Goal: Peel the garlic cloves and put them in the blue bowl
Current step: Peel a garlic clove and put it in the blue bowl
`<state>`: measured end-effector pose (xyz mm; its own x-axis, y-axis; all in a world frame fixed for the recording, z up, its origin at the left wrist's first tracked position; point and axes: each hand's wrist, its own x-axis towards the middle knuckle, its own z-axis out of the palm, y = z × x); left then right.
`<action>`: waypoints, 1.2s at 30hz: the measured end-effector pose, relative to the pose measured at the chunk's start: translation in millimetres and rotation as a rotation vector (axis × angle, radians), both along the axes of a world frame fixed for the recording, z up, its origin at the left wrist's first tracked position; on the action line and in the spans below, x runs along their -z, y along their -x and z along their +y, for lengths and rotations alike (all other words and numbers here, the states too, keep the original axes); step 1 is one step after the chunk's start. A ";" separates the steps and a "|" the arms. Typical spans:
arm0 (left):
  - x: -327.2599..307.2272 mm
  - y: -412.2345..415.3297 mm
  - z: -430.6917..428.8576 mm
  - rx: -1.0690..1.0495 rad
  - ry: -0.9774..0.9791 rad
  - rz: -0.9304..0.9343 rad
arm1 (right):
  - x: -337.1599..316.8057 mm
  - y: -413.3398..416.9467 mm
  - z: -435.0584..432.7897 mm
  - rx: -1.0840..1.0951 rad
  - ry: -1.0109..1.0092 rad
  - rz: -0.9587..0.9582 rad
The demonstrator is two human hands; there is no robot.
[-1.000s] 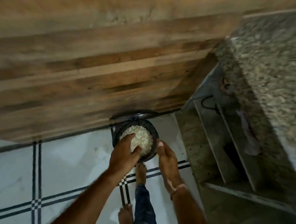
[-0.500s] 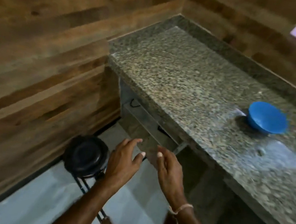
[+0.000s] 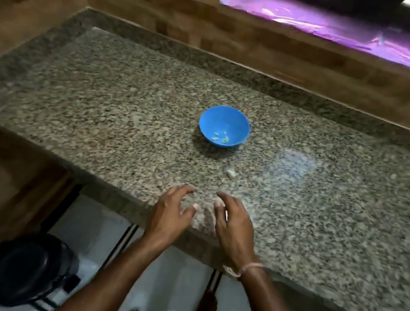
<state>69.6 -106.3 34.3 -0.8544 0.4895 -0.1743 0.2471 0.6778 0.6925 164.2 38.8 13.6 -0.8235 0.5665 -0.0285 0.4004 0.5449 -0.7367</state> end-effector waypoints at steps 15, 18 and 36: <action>65.0 70.1 123.9 0.149 0.080 0.119 | 33.7 71.2 117.7 0.023 -0.264 -0.491; 69.2 75.7 120.2 0.221 0.071 0.152 | 38.2 75.5 118.1 0.070 -0.235 -0.497; 1.1 141.7 164.2 -0.095 0.009 0.363 | 25.4 96.3 94.2 -0.191 -0.188 -0.129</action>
<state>-72.0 57.9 33.2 -0.9027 0.4053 0.1443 0.4114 0.7151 0.5652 67.9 133.0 -11.9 -0.9123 0.4067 -0.0488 0.3609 0.7418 -0.5651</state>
